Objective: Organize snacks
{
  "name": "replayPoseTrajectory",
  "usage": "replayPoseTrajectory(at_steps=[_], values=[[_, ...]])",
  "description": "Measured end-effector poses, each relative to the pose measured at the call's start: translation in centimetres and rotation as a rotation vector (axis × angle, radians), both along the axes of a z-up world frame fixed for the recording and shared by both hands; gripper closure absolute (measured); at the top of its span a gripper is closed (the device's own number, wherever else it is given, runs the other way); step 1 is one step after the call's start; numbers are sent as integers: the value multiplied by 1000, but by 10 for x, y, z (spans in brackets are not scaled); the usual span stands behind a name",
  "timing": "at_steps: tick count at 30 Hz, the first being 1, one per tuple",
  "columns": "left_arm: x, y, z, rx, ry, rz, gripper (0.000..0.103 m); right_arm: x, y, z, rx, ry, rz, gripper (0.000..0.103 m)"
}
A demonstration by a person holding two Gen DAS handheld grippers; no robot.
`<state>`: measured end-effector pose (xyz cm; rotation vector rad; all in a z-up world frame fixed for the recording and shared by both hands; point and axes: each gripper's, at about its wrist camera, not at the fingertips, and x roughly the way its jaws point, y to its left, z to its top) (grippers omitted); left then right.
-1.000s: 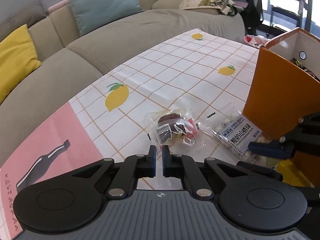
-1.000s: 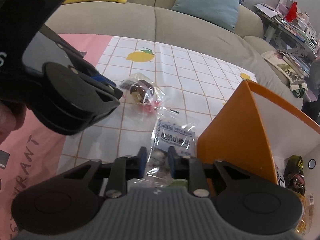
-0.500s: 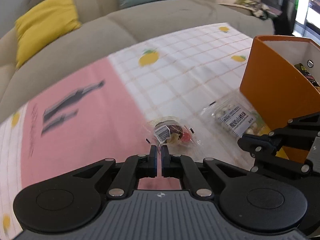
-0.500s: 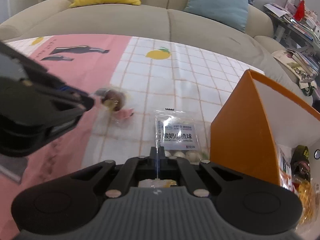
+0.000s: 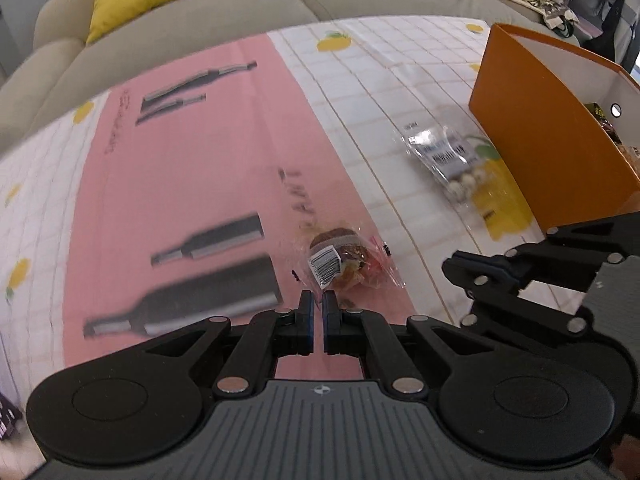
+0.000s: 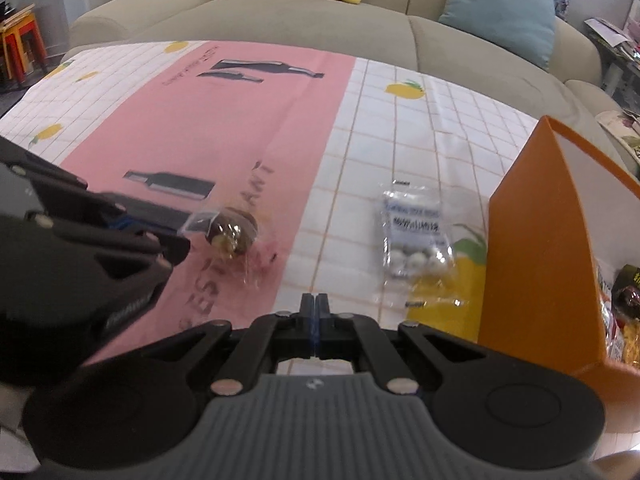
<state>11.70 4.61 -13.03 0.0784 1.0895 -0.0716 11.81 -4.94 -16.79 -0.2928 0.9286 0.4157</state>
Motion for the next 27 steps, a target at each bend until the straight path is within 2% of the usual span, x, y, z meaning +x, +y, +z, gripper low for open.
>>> replayPoseTrajectory(at_steps=[3,7,8,10,11,12,14,16,18,19,27], values=[[-3,0,1,-36,11,7,98,-3,-3,-1,-2,5,0,103],[-13,0,10,-38,-33,-14,94,-8,-8,7,9,-34,-4,101],[-15,0,13,-32,-51,-23,89,-9,-10,10,17,-49,-6,101],[-20,-2,18,-11,-96,-46,80,-12,-15,15,38,-72,-21,96],[-23,-2,21,6,-121,-57,76,-13,-17,16,43,-83,-33,89],[-24,-3,23,17,-140,-67,75,-13,-19,17,44,-93,-48,81],[-25,-3,26,32,-172,-86,73,-12,-23,18,47,-102,-79,73],[-24,-1,28,38,-199,-106,60,-10,-27,19,49,-101,-112,70],[-24,3,30,20,-231,-158,33,-6,-32,18,56,-88,-142,67],[-22,4,30,15,-238,-177,30,-4,-34,16,64,-76,-153,66],[-8,6,18,23,-178,-357,28,6,-43,6,126,2,-192,51]])
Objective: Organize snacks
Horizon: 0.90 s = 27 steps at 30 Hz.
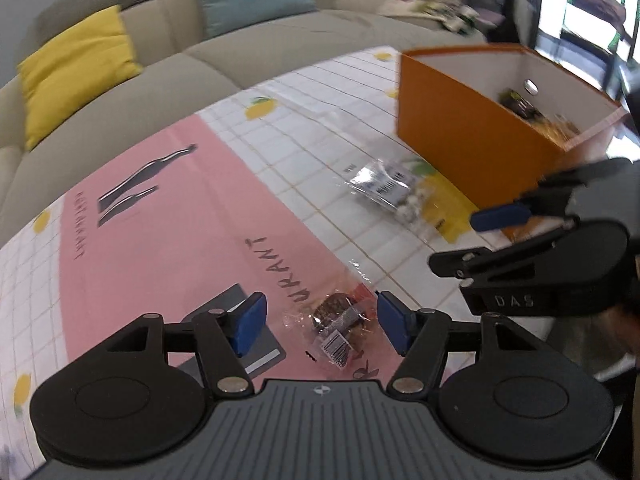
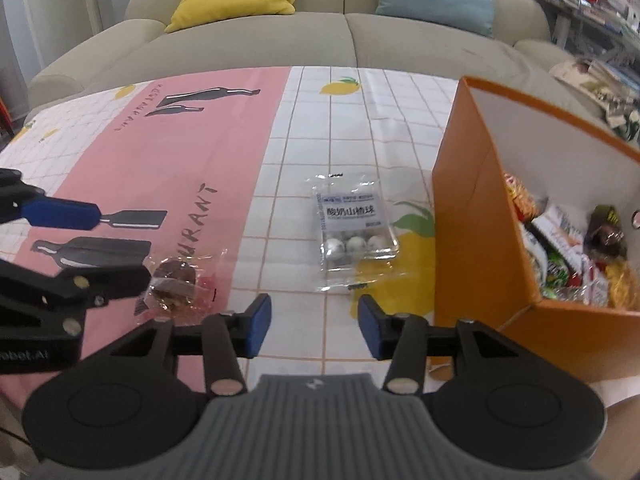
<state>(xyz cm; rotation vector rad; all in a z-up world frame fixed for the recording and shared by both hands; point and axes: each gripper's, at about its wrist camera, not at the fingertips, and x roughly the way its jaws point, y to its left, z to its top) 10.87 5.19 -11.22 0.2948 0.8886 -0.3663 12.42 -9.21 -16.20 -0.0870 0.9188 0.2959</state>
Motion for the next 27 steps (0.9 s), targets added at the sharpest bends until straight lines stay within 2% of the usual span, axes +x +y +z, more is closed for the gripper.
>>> replayPoseTrajectory(at_steps=[1,3,10,16,17,22,27], values=[[2,-1,-2,13,12,-31,28,0,0,-1,4,3,2,49],[9,-2,-7,33,28,-74,28,2,1,-4,5,12,6,38],[29,-6,-22,50,102,-227,27,16,3,-8,17,0,-10,35],[38,-13,-39,114,177,-357,28,26,12,-14,-48,-26,-5,35],[41,-14,-41,118,189,-364,31,28,14,-16,-64,-33,-5,35],[53,-11,-47,66,238,-321,41,42,20,-19,-85,-61,-27,28],[63,-7,-46,40,241,-136,46,57,29,-26,-141,-106,-62,28]])
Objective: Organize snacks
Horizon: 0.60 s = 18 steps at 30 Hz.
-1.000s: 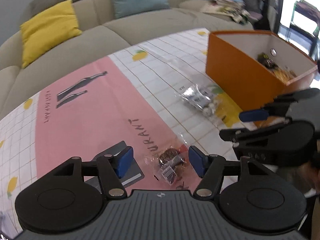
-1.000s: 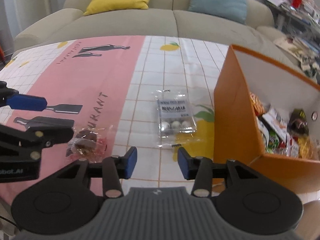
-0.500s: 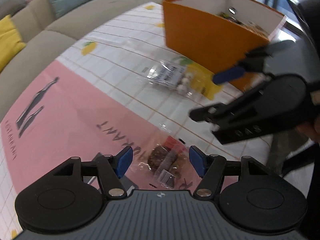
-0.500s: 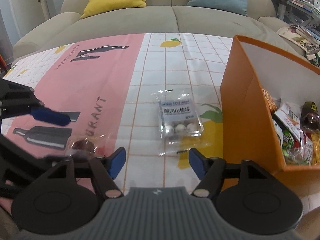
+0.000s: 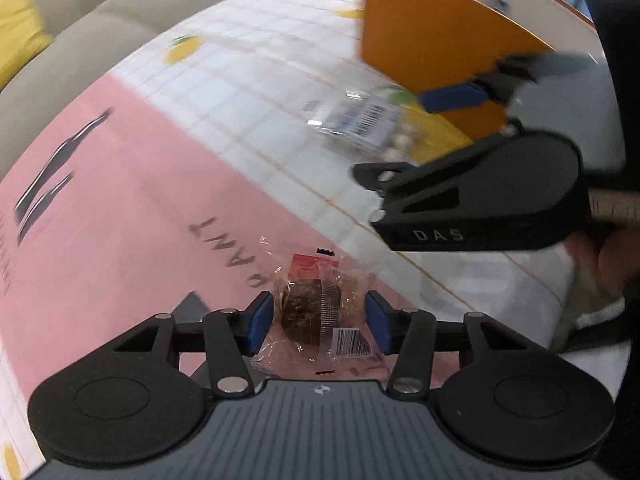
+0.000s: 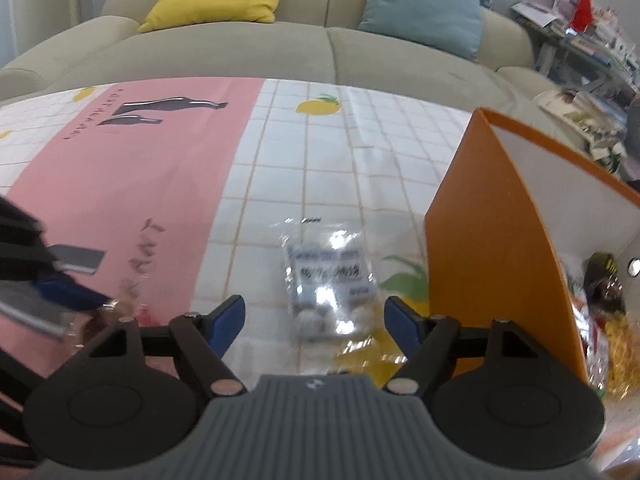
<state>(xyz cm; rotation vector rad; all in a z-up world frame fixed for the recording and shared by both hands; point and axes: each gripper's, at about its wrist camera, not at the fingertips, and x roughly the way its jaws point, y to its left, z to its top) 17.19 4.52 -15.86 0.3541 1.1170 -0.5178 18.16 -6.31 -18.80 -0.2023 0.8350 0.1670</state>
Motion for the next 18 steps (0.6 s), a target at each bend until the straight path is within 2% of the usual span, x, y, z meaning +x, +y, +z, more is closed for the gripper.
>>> replayPoseTrajectory(at_steps=[4,8,11,15,18], values=[[6,8,0,-38,-2,151,46,14,1,-6,2,-7,-23,26],[8,12,0,-60,-14,238,46,27,1,-15,4,8,-38,26],[6,13,0,-73,-16,312,46,30,-4,-17,59,34,-53,24],[4,14,1,-84,-27,372,46,26,-10,-17,143,78,-61,25],[4,14,-2,-93,-33,382,43,22,-10,-16,157,80,-52,29]])
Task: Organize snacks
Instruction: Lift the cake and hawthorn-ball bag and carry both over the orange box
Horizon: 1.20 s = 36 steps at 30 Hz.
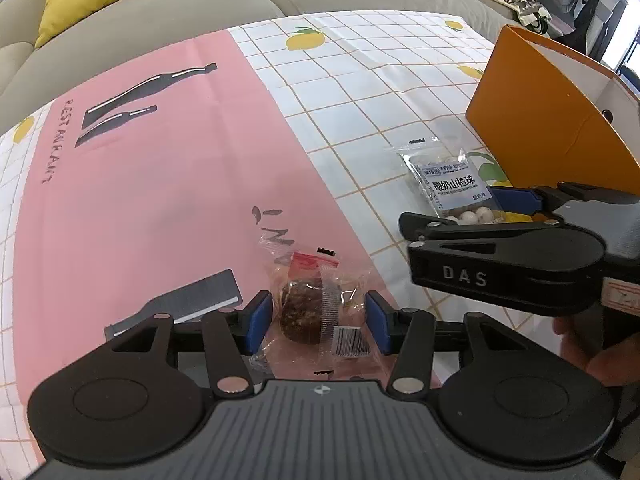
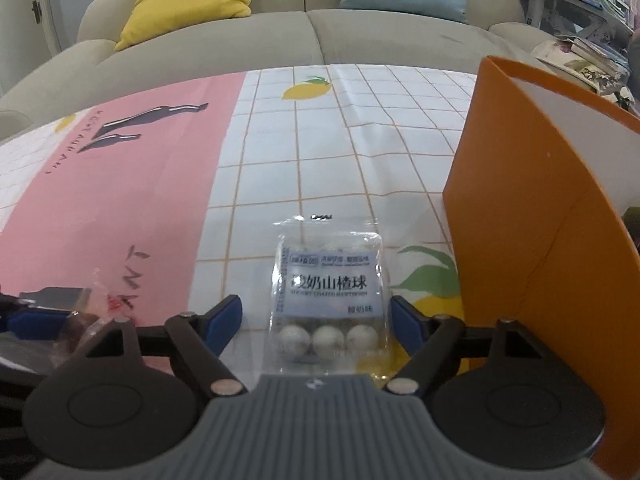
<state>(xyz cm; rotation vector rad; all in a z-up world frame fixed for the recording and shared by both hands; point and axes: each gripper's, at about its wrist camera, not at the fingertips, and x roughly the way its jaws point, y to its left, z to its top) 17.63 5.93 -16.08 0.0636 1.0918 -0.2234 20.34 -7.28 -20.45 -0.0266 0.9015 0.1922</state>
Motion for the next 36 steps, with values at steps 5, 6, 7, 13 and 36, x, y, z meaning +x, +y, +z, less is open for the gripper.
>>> replayPoseTrajectory(at_steps=[5,6,7,13,36], values=[[-3,1,-4,-7,-24,12,45,-3,-2,2,0,-5,-2,42],[-3,1,-4,-11,-27,14,46,-4,-2,2,1,-4,0,42],[-4,1,-4,-10,-29,18,46,-4,-2,2,-2,-5,7,42],[-9,2,2,-22,-35,77,49,-8,-2,5,19,14,31,44],[-46,-11,86,-175,-140,202,53,-64,-46,112,103,-141,54,45]])
